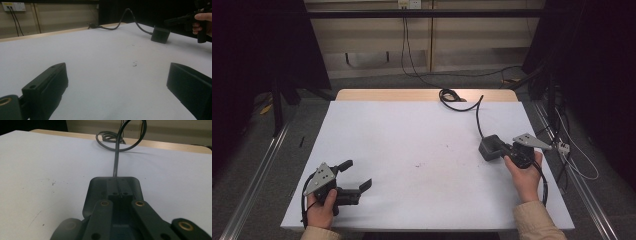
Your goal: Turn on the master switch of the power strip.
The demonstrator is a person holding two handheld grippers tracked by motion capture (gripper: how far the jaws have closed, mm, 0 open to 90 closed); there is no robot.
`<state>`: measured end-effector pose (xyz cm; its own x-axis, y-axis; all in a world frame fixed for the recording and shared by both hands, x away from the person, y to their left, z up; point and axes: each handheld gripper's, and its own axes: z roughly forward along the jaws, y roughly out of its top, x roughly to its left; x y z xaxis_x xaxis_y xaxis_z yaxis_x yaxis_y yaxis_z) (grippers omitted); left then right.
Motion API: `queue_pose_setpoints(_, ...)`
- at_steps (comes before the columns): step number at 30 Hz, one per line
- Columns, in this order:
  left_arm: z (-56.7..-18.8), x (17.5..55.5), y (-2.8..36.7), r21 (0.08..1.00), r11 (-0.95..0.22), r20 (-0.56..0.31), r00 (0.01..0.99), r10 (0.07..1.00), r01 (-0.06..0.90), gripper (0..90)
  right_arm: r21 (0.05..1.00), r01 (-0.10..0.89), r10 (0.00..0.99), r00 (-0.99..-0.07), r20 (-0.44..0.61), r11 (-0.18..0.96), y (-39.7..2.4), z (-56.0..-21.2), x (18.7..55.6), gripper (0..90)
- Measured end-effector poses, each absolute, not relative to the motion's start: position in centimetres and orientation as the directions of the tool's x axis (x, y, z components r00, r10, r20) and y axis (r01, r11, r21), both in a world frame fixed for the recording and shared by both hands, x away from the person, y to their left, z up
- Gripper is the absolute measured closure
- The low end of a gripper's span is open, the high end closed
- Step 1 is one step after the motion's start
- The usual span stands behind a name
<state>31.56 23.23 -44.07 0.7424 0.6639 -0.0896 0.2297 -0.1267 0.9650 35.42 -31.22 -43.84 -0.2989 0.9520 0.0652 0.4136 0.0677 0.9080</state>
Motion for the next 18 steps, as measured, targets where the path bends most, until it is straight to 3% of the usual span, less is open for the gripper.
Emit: queue_pose_setpoints(18, -44.16, 31.51, 23.17, 0.964, -0.117, -0.1, 0.739, 0.666, 0.237, 3.1, 0.908, 0.411, 0.948, -0.313, 0.049, 0.088, -31.01, -43.83, 35.35, 90.0)
